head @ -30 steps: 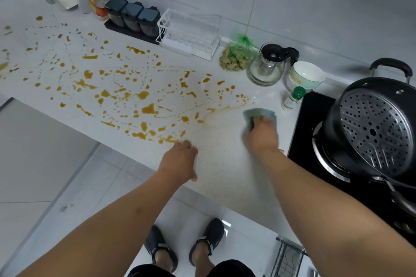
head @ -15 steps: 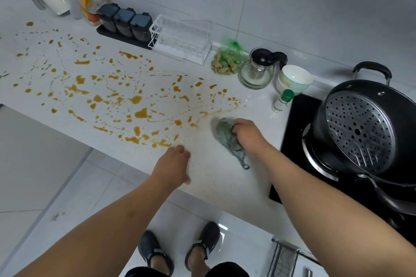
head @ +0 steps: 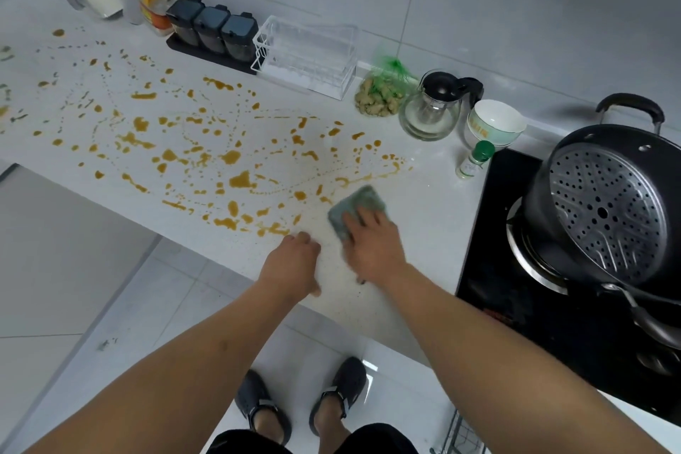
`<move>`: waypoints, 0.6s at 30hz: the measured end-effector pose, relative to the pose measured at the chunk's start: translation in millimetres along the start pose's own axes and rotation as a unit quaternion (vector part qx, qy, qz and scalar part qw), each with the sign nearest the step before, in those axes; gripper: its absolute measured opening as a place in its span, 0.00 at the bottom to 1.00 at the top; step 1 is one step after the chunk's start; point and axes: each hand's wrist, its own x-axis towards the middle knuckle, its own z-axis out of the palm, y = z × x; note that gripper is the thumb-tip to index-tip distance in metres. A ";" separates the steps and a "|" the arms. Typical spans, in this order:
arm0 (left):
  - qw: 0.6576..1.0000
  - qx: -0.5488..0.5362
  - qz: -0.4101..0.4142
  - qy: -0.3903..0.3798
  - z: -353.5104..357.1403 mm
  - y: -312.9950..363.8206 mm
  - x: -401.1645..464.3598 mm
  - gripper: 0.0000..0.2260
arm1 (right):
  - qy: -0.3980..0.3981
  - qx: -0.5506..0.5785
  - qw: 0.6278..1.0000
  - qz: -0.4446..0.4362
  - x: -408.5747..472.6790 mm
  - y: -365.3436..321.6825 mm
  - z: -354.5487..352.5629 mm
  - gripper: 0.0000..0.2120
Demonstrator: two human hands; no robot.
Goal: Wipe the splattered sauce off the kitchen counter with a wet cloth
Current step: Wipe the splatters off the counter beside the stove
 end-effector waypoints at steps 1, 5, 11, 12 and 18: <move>1.000 -0.001 -0.001 -0.001 0.0 0.0 -1.0 0.36 | 0.010 -0.011 0.999 -0.038 -6.5 -7.3 3.5 0.23; 0.999 -0.031 0.011 -0.002 2.6 -4.9 -5.4 0.37 | 0.005 0.019 0.999 -0.041 -9.8 22.1 -5.7 0.20; 0.993 -0.097 -0.025 0.066 6.3 -35.1 -28.0 0.32 | -0.010 -0.022 0.971 0.239 23.0 108.6 -42.5 0.23; 0.990 -0.101 -0.053 0.081 4.9 -41.7 -30.5 0.32 | -0.007 -0.018 0.963 0.270 26.3 112.6 -47.4 0.22; 0.969 -0.128 -0.198 0.078 -13.4 -108.7 -29.3 0.40 | -0.002 -0.010 0.982 0.191 29.9 1.6 -24.0 0.20</move>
